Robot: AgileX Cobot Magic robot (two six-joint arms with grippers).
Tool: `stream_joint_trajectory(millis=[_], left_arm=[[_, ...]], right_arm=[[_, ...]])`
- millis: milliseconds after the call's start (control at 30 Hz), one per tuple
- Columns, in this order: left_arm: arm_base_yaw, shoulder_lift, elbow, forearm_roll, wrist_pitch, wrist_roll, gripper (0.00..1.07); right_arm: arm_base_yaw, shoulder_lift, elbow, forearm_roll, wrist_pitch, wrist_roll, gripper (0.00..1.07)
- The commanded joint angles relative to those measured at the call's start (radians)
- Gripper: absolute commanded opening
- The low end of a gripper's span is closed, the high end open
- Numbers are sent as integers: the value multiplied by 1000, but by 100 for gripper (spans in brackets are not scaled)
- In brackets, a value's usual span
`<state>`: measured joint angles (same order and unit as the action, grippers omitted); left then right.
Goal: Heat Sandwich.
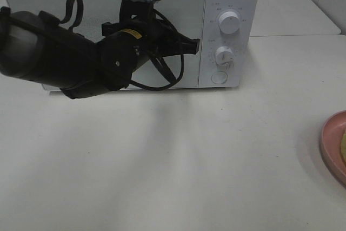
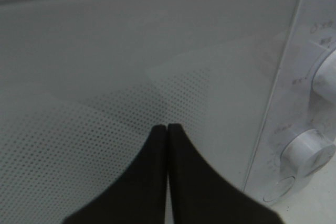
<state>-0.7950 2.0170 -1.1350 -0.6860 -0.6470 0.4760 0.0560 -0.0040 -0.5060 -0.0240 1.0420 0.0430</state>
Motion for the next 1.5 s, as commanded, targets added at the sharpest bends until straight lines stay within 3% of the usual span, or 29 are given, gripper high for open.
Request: stream_joint_trajectory(millis=[33,267,300,333,367,433,467,500,1000,1167,1300,1500], left_arm=[[-28,-55,61,-31,21,8,0],[-35,-132,145,-82,152,8,2],[-35,-146,161,-90,174,8,5],[-35,-171,189,-89,210,8,19],[-35,-171,189,-89,210,8,19],[-35,-194,218,-90,247,8,45],[-35,-214,237,-97,277,8,85],[-35,-219,243,-97,299,8,103],[-9,-317,249,19,698,14,101],[91,-372,249,19,933,4,101],[221,-419,249,27,1143,4,101],[360,-474,249,41,1316,-11,101]], right_arm=[[-8,-26,0,0,-6,-13,76],[-8,-26,0,0,-6,-13,76],[-8,-26,0,0,-6,-13,76],[-8,-26,0,0,-6,-13,76],[-8,-26,0,0,-6,-13,76],[-8,-26,0,0,-6,-13,76],[-8,-26,0,0,-6,-13,76],[-8,-26,0,0,-6,-13,76],[-8,-26,0,0,-6,-11,76],[-8,-26,0,0,-6,-10,76],[-8,-26,0,0,-6,-10,76],[-8,-26,0,0,-6,-10,76]])
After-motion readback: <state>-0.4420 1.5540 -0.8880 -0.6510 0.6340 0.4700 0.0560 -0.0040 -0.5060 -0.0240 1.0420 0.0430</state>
